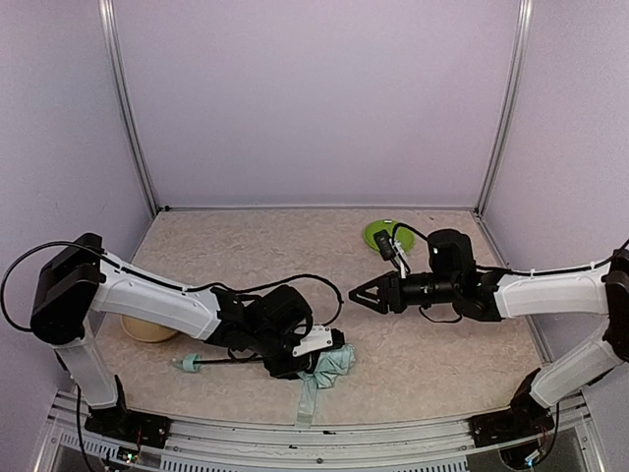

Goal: Put away the umbrella

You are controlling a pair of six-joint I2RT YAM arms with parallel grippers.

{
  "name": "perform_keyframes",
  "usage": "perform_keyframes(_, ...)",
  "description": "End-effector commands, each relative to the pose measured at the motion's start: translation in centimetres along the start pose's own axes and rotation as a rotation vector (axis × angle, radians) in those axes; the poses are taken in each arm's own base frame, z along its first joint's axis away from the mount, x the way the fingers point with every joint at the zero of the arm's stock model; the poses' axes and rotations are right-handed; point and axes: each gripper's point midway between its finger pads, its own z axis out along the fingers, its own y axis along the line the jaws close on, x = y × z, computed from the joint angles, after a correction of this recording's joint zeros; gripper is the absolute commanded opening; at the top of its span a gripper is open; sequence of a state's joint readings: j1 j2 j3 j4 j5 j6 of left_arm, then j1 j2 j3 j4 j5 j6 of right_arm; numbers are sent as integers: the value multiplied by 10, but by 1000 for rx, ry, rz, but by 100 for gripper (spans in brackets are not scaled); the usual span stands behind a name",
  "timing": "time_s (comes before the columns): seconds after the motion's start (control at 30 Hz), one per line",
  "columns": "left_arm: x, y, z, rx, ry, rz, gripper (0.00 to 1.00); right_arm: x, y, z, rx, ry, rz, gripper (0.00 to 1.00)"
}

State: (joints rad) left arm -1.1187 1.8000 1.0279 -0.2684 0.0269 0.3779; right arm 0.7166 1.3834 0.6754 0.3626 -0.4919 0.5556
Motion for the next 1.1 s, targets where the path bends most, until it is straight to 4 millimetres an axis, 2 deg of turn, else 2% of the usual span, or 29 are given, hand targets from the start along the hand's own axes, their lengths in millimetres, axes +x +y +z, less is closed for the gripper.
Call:
perform_keyframes(0.0,-6,27,-13,-210,-87,106,0,57,0,4,-99,260,-68,54)
perform_keyframes(0.07,-4,25,-16,-210,-103,144,0,69,0,11,-127,317,-83,66)
perform_keyframes(0.27,9,16,-10,-184,-54,253,0,68,20,31,-253,327,-339,77)
perform_keyframes(0.37,9,16,-10,-191,-50,266,1,87,18,47,-270,417,-374,85)
perform_keyframes(0.47,9,15,-11,-196,-58,276,2,109,16,60,-294,496,-369,89)
perform_keyframes(0.63,9,15,-11,-200,-58,274,4,141,12,71,-288,579,-379,89)
perform_keyframes(0.87,11,17,-13,-222,-65,232,6,175,13,67,-310,632,-360,83)
perform_keyframes(1.07,13,29,-16,-287,-64,183,12,199,-10,69,-202,697,-366,77)
